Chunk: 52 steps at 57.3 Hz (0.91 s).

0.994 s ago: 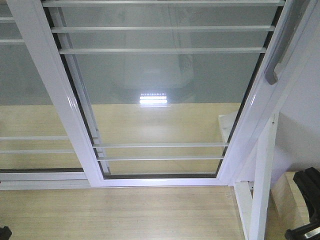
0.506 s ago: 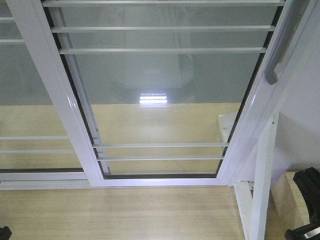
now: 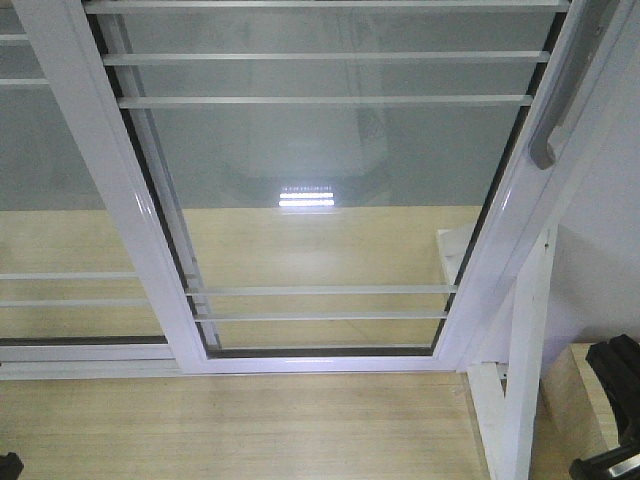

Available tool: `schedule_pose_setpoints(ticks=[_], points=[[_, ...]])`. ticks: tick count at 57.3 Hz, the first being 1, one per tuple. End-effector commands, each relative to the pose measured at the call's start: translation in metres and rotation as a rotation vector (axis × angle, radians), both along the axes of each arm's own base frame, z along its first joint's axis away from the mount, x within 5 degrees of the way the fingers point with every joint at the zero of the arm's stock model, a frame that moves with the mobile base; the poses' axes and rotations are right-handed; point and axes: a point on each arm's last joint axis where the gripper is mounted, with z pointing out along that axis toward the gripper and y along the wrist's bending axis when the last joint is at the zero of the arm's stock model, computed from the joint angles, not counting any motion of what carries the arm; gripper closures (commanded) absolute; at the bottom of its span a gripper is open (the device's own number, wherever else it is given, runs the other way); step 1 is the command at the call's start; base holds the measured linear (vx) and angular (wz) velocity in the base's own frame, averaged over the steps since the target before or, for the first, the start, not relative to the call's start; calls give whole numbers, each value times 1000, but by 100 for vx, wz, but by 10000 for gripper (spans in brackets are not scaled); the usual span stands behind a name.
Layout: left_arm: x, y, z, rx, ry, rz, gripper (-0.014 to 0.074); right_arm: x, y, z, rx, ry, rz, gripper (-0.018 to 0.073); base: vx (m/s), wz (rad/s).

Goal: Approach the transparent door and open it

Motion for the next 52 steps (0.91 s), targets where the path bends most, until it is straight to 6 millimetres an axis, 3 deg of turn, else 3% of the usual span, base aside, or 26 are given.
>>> schedule_pose_setpoints(ticks=[1, 7, 21, 52], points=[[2, 0, -1, -14, -42, -2, 596, 2, 0, 2, 3, -51, -5, 559, 0, 0], [2, 0, -1, 12, -46, -4, 596, 2, 0, 2, 3, -51, -5, 559, 0, 0], [3, 3, -1, 319, -96, -19, 596, 2, 0, 3, 4, -55, -5, 559, 0, 0], [3, 3, -1, 323, -97, -19, 596, 2, 0, 3, 4, -58, -5, 559, 0, 0]])
